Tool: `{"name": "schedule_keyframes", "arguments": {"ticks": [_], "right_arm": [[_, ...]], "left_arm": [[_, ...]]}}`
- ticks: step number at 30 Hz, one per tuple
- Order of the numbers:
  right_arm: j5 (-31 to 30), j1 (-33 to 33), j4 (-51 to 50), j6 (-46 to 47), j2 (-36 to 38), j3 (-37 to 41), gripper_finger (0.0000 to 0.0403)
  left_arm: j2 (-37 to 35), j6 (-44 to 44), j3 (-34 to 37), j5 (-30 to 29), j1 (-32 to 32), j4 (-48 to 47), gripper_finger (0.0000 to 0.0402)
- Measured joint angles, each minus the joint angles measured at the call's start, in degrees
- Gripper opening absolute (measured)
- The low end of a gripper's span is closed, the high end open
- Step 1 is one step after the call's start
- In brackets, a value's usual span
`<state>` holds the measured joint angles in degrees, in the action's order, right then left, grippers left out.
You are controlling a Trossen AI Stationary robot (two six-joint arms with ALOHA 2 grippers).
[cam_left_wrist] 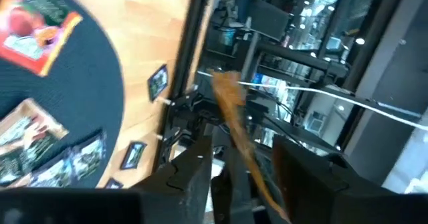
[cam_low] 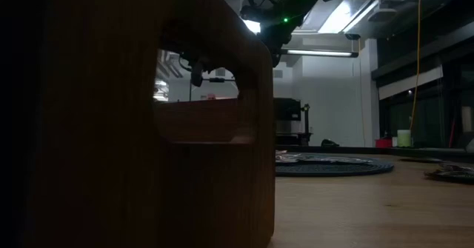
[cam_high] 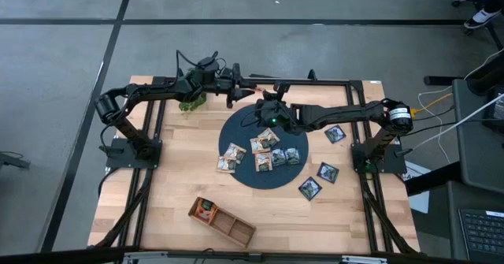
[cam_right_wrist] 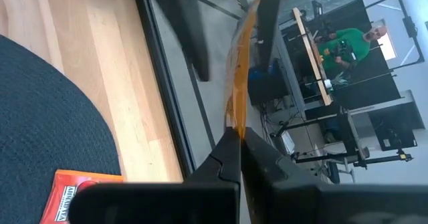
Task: Pick & Place Tea
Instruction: Put the orange tea bag into the left section of the wooden organizer
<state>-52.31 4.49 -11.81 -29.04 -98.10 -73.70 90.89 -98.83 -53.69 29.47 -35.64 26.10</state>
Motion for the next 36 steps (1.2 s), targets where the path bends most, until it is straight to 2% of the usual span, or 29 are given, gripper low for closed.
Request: {"name": "schedule_keyframes", "arguments": {"ticks": [8,10,14,19,23,27,29,36], "right_arm": [[0.0,0.0,0.0,0.0,0.0,0.0,0.0002],[0.0,0.0,0.0,0.0,0.0,0.0,0.0002],[0.0,-0.1,0.0,0.3,0.0,0.0,0.0013],[0.4,-0.7,0.0,4.8,0.0,0.0,0.0054],[4.7,-2.1,-0.1,9.9,0.0,0.0,0.0090],[6.0,-3.7,-0.2,19.2,0.0,0.0,0.0128],[6.9,-4.1,-1.8,27.4,0.5,0.0,0.0146],[21.2,-3.2,-11.1,57.7,4.4,-0.1,0.0185]], "left_arm": [[0.0,1.9,0.0,0.0,-0.2,-0.2,0.0026],[0.0,2.0,0.0,0.0,-0.2,-0.2,0.0008],[0.0,3.4,0.0,0.1,-0.2,-0.2,0.0007],[0.0,4.1,0.0,0.5,-0.2,-0.2,0.0004],[0.0,5.3,0.0,1.2,-0.5,-0.3,0.0003],[0.0,8.0,0.0,2.3,-1.4,-1.5,0.0003],[0.0,11.0,0.0,3.3,-1.9,-2.3,0.0003],[0.0,28.7,0.0,13.8,-2.4,-5.9,0.0003]]}}
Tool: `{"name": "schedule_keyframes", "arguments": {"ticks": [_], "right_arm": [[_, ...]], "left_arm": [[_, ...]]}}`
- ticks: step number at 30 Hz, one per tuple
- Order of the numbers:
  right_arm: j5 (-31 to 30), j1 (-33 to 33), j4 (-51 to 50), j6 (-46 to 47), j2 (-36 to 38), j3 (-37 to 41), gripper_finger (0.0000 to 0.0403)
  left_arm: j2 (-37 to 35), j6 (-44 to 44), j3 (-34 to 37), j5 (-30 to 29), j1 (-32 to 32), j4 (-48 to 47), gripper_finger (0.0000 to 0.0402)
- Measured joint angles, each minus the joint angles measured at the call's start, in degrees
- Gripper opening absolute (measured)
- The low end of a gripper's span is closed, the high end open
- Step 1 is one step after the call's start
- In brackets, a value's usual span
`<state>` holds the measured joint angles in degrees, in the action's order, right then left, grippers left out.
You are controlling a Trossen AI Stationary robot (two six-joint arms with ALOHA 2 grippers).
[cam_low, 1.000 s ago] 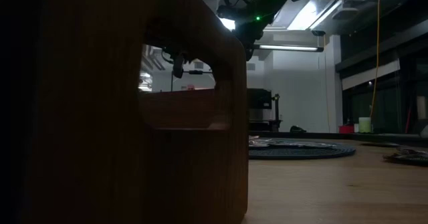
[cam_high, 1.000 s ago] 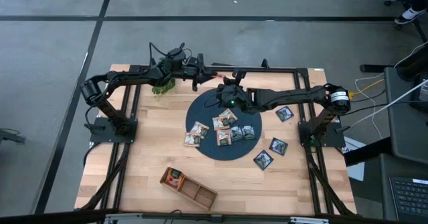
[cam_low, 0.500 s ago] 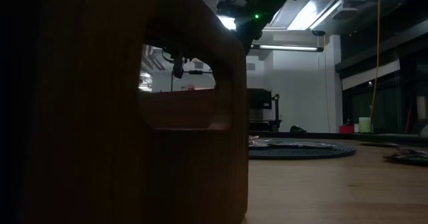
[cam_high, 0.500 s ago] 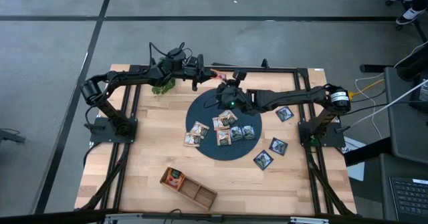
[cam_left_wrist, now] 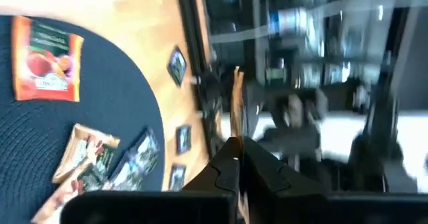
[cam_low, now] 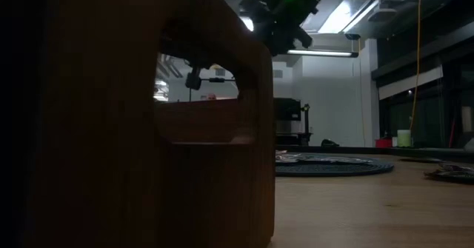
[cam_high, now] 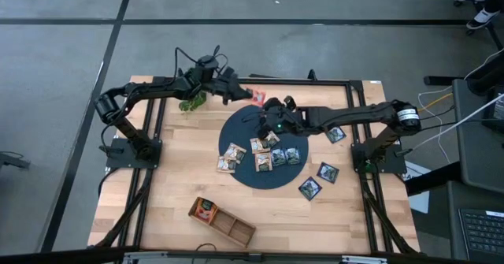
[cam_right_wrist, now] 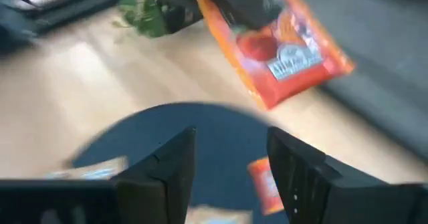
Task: Pick & Place Tea
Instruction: Put the orange tea bag into the left section of the wooden organizer
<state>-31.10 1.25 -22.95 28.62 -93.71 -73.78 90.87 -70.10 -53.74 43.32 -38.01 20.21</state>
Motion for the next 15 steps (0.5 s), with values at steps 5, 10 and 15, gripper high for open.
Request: {"name": "schedule_keyframes", "arguments": {"ticks": [5,10,15], "right_arm": [[9.9,0.0,-1.7,12.1,1.8,0.0,0.0182],[20.0,-0.5,-2.5,17.4,2.7,0.0,0.0177],[26.3,-3.4,-9.9,16.3,5.0,0.0,0.0177]], "left_arm": [[-0.1,8.4,0.0,7.7,1.7,-3.4,0.0003],[-0.1,14.3,0.0,12.0,4.5,-7.8,0.0003],[-1.1,20.3,0.0,12.1,8.2,-14.1,0.0003]]}}
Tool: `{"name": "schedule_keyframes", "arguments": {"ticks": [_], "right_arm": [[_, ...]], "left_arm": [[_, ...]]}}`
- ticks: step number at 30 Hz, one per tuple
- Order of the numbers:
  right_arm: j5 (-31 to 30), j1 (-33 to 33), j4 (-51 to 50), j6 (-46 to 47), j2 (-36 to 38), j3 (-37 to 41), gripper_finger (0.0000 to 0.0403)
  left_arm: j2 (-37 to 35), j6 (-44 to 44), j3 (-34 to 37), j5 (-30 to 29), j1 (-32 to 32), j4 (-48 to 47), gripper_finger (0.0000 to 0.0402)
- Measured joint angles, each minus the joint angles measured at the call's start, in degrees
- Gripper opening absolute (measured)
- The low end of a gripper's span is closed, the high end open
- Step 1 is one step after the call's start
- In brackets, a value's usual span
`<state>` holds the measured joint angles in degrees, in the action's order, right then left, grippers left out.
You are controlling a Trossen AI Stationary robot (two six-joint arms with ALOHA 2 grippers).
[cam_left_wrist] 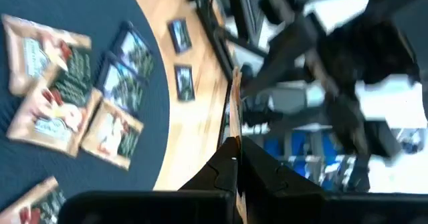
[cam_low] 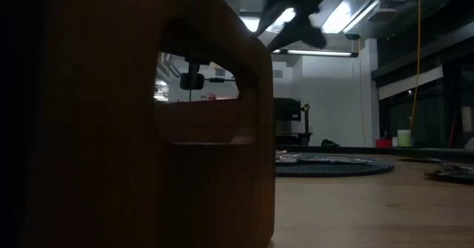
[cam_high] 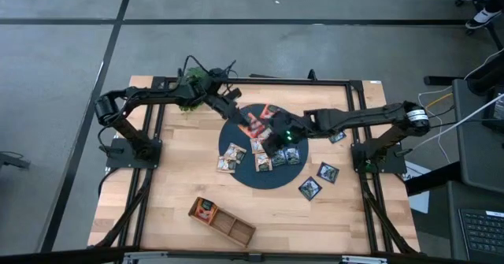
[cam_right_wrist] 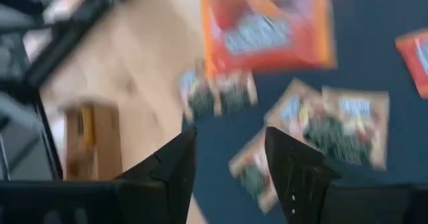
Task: Pick & Place Tea
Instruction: Put the orange tea bag into the left section of the wooden organizer
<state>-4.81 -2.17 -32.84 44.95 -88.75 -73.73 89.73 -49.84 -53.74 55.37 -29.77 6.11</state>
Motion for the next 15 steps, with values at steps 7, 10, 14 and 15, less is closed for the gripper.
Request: {"name": "schedule_keyframes", "arguments": {"ticks": [7,10,14,15], "right_arm": [[-5.0,-5.8,-9.5,3.1,6.7,0.0,0.0177],[-5.6,-8.1,-11.3,5.6,8.0,0.0,0.0177],[-5.7,-11.6,-11.5,7.7,7.9,0.0,0.0177],[-5.7,-12.5,-11.5,8.7,7.6,0.0,0.0177]], "left_arm": [[-4.8,12.8,0.0,-7.7,7.3,-15.6,0.0003],[-6.6,15.6,0.0,-9.3,11.2,-20.8,0.0003],[-8.5,19.8,-0.2,-11.1,17.4,-29.4,0.0003],[-8.7,21.0,-0.6,-11.9,19.3,-32.3,0.0003]]}}
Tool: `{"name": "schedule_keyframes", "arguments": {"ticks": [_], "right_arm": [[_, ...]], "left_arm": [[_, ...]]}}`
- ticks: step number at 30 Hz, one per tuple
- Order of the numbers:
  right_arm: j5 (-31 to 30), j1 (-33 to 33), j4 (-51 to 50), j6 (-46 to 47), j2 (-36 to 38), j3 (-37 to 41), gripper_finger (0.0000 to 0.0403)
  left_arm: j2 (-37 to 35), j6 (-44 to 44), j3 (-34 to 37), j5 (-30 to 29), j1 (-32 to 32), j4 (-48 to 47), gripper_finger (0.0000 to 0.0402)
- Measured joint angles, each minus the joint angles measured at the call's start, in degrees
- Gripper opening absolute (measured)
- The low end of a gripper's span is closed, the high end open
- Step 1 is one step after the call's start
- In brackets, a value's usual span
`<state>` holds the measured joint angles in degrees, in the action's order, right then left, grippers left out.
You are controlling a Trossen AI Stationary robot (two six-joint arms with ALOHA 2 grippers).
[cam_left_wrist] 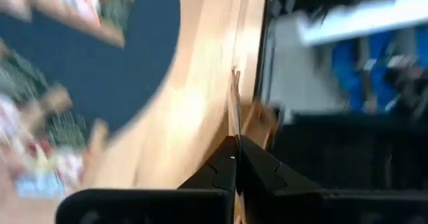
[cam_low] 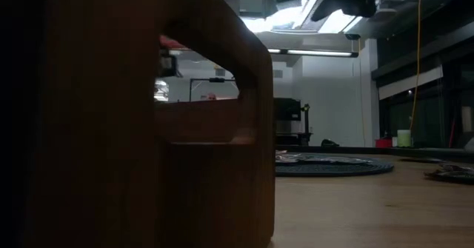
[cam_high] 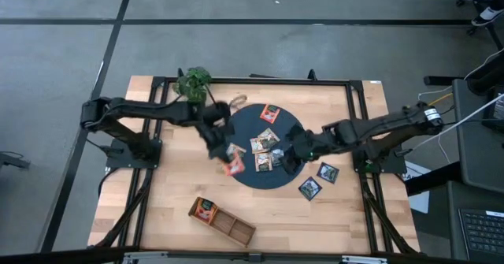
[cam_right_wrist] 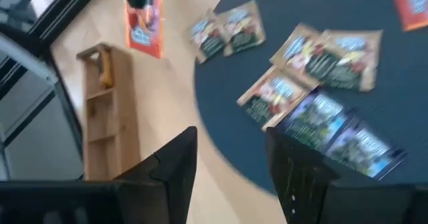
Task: Pick & Place Tea
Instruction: Put the orange tea bag into the left section of the wooden organizer
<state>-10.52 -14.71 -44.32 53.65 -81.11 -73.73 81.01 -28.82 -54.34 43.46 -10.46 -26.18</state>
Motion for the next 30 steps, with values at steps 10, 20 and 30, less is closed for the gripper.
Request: {"name": "schedule_keyframes", "arguments": {"ticks": [10,20,30], "right_arm": [[-7.1,-7.2,-0.9,9.4,-1.8,0.1,0.0177],[-8.5,-9.6,0.4,16.9,-3.9,0.0,0.0177],[-7.9,-9.6,2.7,17.1,-5.8,0.0,0.0177]], "left_arm": [[-0.4,13.3,-5.8,-12.9,19.1,-20.6,0.0003],[0.0,15.6,-7.9,-19.0,31.2,-20.8,0.0003],[5.1,19.2,-7.9,-22.5,36.1,-20.9,0.0003]]}}
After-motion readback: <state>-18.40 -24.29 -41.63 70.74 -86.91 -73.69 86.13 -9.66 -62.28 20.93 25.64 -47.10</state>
